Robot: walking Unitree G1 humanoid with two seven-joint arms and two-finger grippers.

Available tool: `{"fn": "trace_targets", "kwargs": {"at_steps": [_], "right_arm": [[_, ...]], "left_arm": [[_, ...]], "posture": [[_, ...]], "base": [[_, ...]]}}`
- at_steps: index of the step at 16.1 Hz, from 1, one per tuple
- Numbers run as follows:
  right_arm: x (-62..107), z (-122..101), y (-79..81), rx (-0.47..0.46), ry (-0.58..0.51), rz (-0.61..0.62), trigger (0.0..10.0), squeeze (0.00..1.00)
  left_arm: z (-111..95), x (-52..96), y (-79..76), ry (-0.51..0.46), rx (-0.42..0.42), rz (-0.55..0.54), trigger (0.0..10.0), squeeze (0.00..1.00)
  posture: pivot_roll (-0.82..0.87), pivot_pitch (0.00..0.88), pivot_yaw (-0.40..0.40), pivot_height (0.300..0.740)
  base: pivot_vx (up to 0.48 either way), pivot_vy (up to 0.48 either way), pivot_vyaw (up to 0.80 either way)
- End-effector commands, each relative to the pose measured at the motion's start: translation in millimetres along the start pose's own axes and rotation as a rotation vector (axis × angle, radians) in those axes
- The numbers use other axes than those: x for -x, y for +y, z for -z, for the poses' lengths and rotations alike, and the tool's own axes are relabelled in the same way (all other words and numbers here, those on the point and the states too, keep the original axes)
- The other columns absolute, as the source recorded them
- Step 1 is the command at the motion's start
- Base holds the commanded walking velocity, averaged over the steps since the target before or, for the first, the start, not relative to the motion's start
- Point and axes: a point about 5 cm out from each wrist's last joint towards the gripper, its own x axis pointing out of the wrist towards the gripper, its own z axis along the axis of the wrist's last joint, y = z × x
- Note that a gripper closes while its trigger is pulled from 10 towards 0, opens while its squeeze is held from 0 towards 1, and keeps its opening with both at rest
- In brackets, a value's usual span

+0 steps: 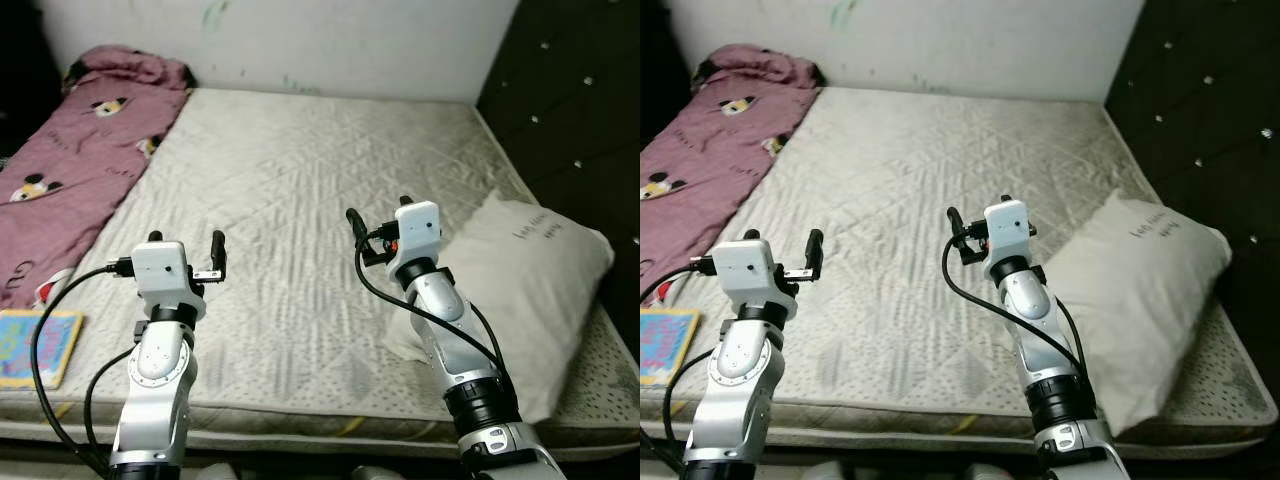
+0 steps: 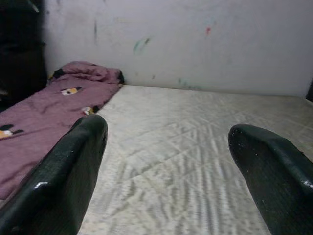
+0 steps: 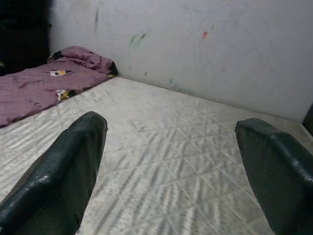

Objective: Clean up the room

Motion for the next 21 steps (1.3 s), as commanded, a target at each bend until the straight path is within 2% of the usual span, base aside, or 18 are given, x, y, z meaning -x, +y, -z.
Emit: {"fn": "trace_targets", "kwargs": {"at_steps": [1,16,21], "right_arm": [[-1.6,-1.3,-2.1,0.001,-0.005,0.005,10.0,0.00],[-3.6,-0.4,-5.4,0.003,0.006,0.026,10.0,0.00],[-3.9,-0.2,-6.3,0.004,0.006,0.029,10.0,0.00]], "left_arm": [[-1.8,-0.6,-1.9,-0.005,-0.006,0.007,10.0,0.00],[-2.5,-2.5,-2.2,-0.010,-0.004,0.009,10.0,0.00],[-1.3,-3.6,2.9,0.000,0.022,-0.042,10.0,0.00]], "posture": [[-0.04,0.000,-0.035,0.740],[-0.04,0.000,-0.037,0.740],[-0.05,0.000,-0.037,0.740]], "base": [[0.000,-0.334,0.00],[0.000,-0.348,0.00],[0.000,0.000,0.00]]}}
